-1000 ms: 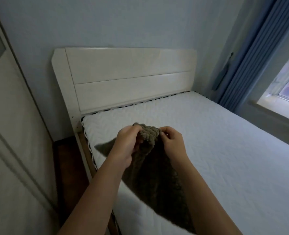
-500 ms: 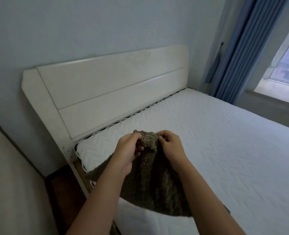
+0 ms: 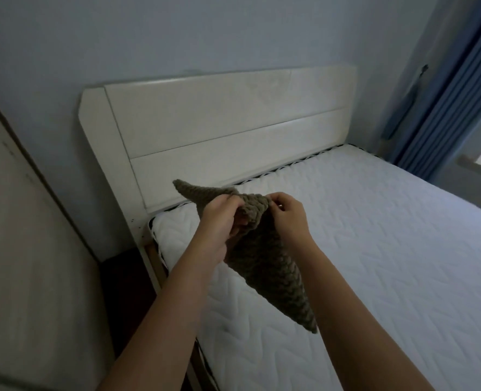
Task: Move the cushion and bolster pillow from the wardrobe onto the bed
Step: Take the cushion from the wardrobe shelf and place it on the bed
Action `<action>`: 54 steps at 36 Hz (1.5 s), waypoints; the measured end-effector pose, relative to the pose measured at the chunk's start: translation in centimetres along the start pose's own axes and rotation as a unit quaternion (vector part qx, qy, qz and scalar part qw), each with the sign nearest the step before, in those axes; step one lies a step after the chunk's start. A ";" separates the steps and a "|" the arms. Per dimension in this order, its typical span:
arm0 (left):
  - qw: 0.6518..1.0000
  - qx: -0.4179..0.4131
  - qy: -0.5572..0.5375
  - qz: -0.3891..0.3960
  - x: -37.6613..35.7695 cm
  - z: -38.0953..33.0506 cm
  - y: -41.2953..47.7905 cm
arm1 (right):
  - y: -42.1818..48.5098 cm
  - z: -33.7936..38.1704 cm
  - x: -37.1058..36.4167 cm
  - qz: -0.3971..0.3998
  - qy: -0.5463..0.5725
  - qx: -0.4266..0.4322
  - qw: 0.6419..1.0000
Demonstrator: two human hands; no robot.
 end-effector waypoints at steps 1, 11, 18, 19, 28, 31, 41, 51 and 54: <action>1.000 0.013 -0.003 -0.005 0.2 0.5 0.5 | 0.2 -0.5 -0.6 0.001 -0.007 -0.007 1.000; 0.990 0.141 0.006 -0.029 5.4 6.4 10.7 | 7.1 -6.7 -8.9 0.072 -0.096 -0.100 0.988; 0.981 0.186 0.050 0.032 8.8 6.7 22.6 | 16.7 -8.0 -15.9 0.080 -0.134 -0.147 0.977; 0.980 0.187 0.053 0.037 9.1 6.3 24.5 | 18.3 -7.7 -16.9 0.079 -0.139 -0.149 0.976; 0.984 0.156 0.069 0.059 11.7 3.9 37.3 | 30.9 -3.9 -23.1 0.082 -0.169 -0.105 0.976; 0.985 0.153 0.052 0.059 12.6 4.5 39.3 | 33.6 -3.2 -24.5 0.106 -0.211 -0.067 0.969; 0.954 0.256 0.158 0.016 18.3 14.8 43.4 | 35.4 -12.1 -32.0 0.253 -0.274 -0.111 0.921; 0.927 0.284 0.243 -0.038 24.6 27.0 41.8 | 30.7 -25.4 -35.7 0.317 -0.238 -0.217 0.892; 0.940 0.190 0.280 -0.039 24.4 26.9 43.3 | 31.7 -26.4 -36.1 0.294 -0.232 -0.197 0.906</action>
Point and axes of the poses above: each hand's wrist, its own y-axis towards the middle knuckle, its own x-axis out of the back of the hand, z = x × y, the point moved 1 cm from there along y, towards the middle knuckle, and after that the axes turned 3 degrees about -x, right-handed, at the moved point
